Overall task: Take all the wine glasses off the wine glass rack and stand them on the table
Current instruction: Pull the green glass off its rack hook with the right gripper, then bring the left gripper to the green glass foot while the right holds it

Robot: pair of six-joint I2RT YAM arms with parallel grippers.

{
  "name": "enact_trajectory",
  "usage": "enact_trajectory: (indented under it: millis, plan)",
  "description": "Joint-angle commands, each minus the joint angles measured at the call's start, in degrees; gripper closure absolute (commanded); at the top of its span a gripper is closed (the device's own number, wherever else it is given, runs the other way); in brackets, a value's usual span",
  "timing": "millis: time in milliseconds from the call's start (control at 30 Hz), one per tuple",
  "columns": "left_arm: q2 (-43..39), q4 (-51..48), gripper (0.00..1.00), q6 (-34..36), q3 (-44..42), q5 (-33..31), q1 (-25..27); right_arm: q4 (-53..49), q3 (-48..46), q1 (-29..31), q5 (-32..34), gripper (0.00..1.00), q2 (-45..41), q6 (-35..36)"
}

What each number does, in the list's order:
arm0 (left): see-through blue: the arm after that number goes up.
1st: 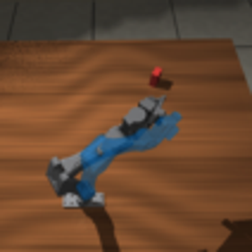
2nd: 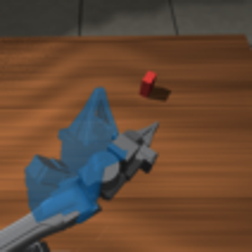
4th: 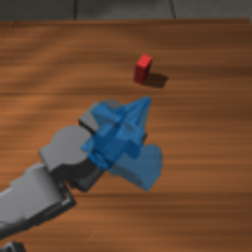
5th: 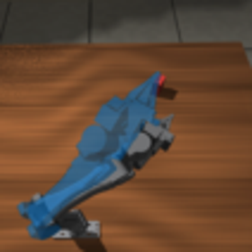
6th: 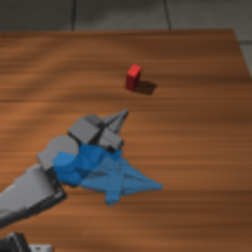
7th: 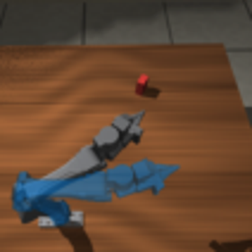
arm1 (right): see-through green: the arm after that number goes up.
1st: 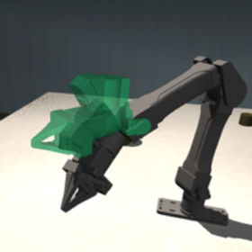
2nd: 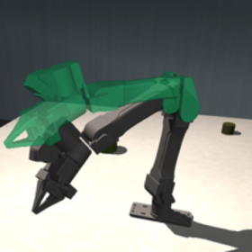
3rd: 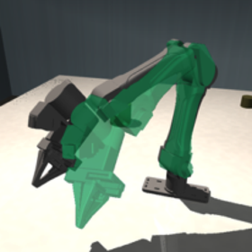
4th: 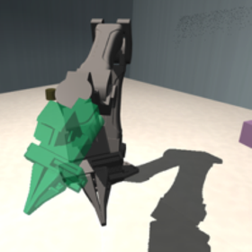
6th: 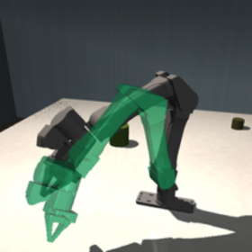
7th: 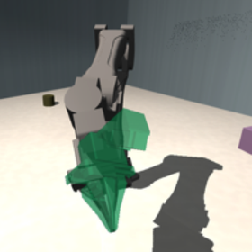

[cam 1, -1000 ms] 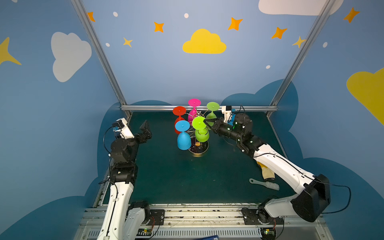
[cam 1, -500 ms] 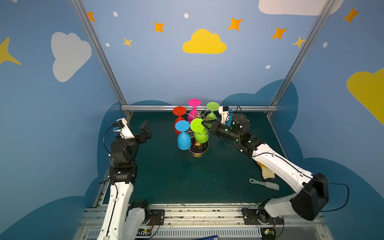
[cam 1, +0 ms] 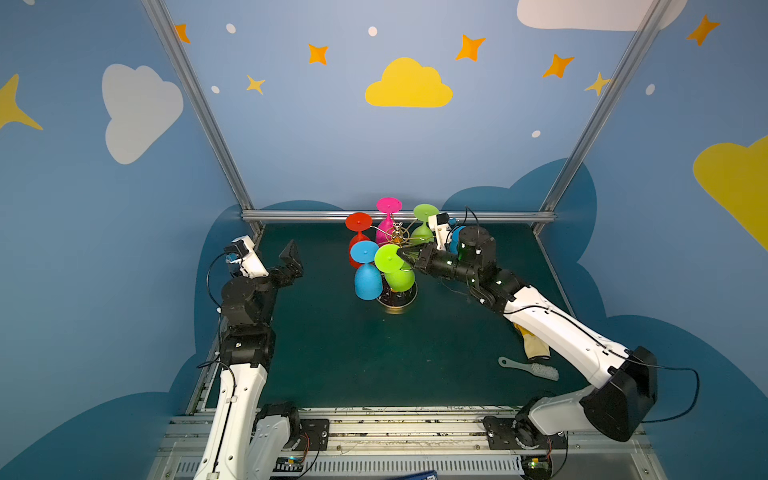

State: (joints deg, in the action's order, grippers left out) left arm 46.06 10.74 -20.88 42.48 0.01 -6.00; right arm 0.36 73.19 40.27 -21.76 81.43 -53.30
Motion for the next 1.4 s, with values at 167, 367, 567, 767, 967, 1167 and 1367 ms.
enact_trajectory:
  millis: [167, 367, 567, 767, 967, 1167, 1367]
  plan:
    - [-0.8, 0.9, 0.0, 0.4, -0.4, -0.5, -0.2, -6.2, 1.5, 1.4, -1.0, 1.0, -3.8, 5.5]
    - [-0.8, 0.9, 0.0, 0.4, -0.4, -0.5, -0.2, -9.6, -0.1, 1.7, -1.9, 1.0, -7.1, 8.1]
    - [-0.8, 0.9, 0.0, 0.1, -0.4, -0.6, -0.2, -14.2, -4.1, 1.5, -1.0, 1.0, -12.9, 10.3]
    - [-1.8, 0.2, 0.0, -1.9, 0.4, 1.3, -0.2, -16.7, -8.3, -1.6, 2.8, 1.0, -21.2, 11.7]
    - [-0.9, -1.9, 0.03, -6.1, 4.8, 9.5, -0.2, -20.3, -5.2, -5.1, 5.2, 1.0, -25.6, 17.1]
    - [2.2, -2.3, 0.08, -13.3, 11.8, 27.9, -0.1, -25.5, 3.2, -5.9, 9.0, 1.0, -26.2, 27.2]
    - [10.1, -1.0, 0.16, -18.9, 22.4, 49.7, 2.8, -26.0, 10.1, -5.9, 7.4, 1.0, -23.9, 34.6]
